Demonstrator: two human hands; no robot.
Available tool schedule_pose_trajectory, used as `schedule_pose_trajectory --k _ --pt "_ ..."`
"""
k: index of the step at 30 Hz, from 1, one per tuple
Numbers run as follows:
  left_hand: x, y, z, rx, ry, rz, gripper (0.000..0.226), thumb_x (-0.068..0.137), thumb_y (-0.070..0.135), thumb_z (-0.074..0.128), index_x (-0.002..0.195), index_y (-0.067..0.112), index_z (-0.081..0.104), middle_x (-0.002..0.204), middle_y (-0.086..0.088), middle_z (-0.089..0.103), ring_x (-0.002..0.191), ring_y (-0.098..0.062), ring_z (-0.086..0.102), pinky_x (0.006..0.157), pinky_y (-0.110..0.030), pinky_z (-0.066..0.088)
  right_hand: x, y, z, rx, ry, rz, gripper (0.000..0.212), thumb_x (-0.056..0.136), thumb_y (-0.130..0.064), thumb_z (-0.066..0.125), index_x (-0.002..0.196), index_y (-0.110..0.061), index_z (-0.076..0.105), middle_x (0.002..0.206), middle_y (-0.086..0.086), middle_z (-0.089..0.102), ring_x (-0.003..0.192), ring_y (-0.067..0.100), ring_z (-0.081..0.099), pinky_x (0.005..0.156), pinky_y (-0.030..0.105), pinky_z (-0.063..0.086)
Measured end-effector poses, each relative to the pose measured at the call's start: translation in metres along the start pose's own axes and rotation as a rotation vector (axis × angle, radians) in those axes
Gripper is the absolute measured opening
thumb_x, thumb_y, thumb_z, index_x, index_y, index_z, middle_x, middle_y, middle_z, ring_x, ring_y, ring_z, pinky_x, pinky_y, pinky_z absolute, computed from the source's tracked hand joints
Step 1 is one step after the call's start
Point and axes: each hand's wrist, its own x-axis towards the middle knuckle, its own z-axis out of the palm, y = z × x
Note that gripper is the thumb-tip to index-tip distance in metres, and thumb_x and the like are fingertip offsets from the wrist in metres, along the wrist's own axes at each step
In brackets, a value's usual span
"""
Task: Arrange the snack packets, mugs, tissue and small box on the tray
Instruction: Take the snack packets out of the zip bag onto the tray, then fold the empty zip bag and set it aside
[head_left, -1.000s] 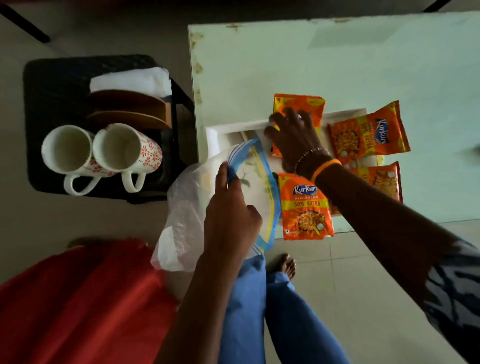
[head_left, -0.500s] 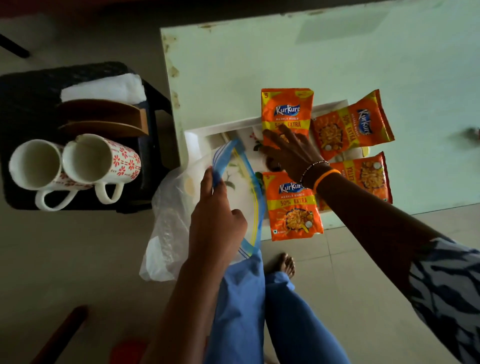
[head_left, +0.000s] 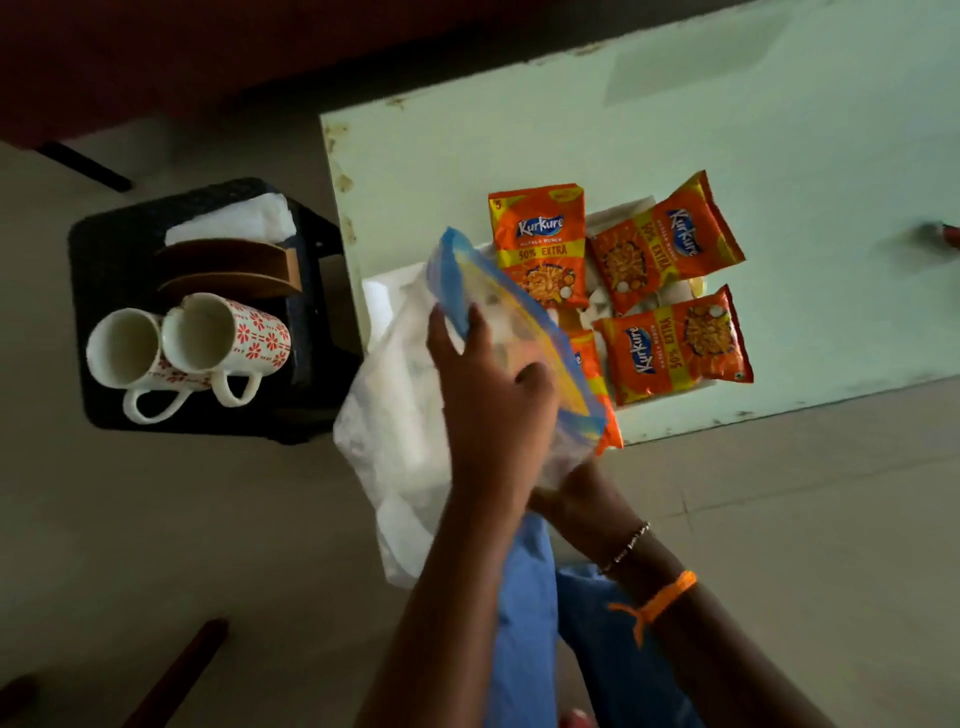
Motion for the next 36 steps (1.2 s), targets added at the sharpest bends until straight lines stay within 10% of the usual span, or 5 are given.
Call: schedule_pose_trajectory --k 4,9,15,20,36 --pt "-0.037 0.041 0.023 -0.245 0.002 0.244 0.065 0.080 0.012 0.064 0.139 0.018 0.038 0.152 -0.008 0.022 0.107 0.026 0.043 0.081 0.004 0.037 -0.007 -0.020 -0.035 0.191 0.371 -0.178 0.026 0.079 0.000 0.049 0.091 -0.019 0.062 0.085 -0.020 0.071 0.084 -0.008 0.061 0.081 0.011 0.048" --pt "-0.013 0.044 0.012 -0.315 0.265 0.320 0.050 0.076 0.027 0.061 0.125 0.024 0.051 0.130 0.001 0.051 0.102 -0.008 0.057 0.078 -0.021 0.050 -0.033 -0.045 -0.139 0.532 0.064 -0.012 0.039 0.090 -0.008 0.033 0.124 -0.017 0.050 0.107 -0.004 0.073 0.100 0.017 0.068 0.084 0.031 0.056" --pt "0.012 0.044 0.053 -0.377 -0.530 -0.109 0.064 0.071 0.043 0.069 0.129 0.025 0.049 0.123 0.006 0.061 0.118 -0.016 0.053 0.098 -0.031 0.041 -0.078 -0.055 -0.243 0.628 0.022 -0.028 0.038 0.087 -0.016 0.040 0.113 -0.029 0.064 0.111 -0.004 0.072 0.097 0.015 0.070 0.074 0.026 0.058" --pt "-0.017 0.063 0.118 -0.537 -0.494 -0.023 0.010 0.086 0.005 0.054 0.087 0.010 0.063 0.065 0.008 0.072 0.066 -0.005 0.067 0.068 -0.021 0.056 -0.101 -0.028 -0.293 0.862 0.380 0.057 0.022 0.089 -0.034 0.044 0.099 -0.021 0.059 0.089 -0.002 0.075 0.081 0.015 0.071 0.077 0.030 0.057" --pt "-0.036 0.150 0.246 0.103 -0.634 0.432 0.069 0.071 -0.006 0.070 0.125 0.034 0.053 0.082 0.005 0.053 0.073 -0.011 0.053 0.070 -0.020 0.048 -0.194 -0.009 -0.390 -0.258 0.869 0.153 0.064 0.065 -0.006 0.079 0.124 -0.014 0.055 0.090 0.002 0.046 0.079 0.015 0.042 0.068 0.013 0.038"
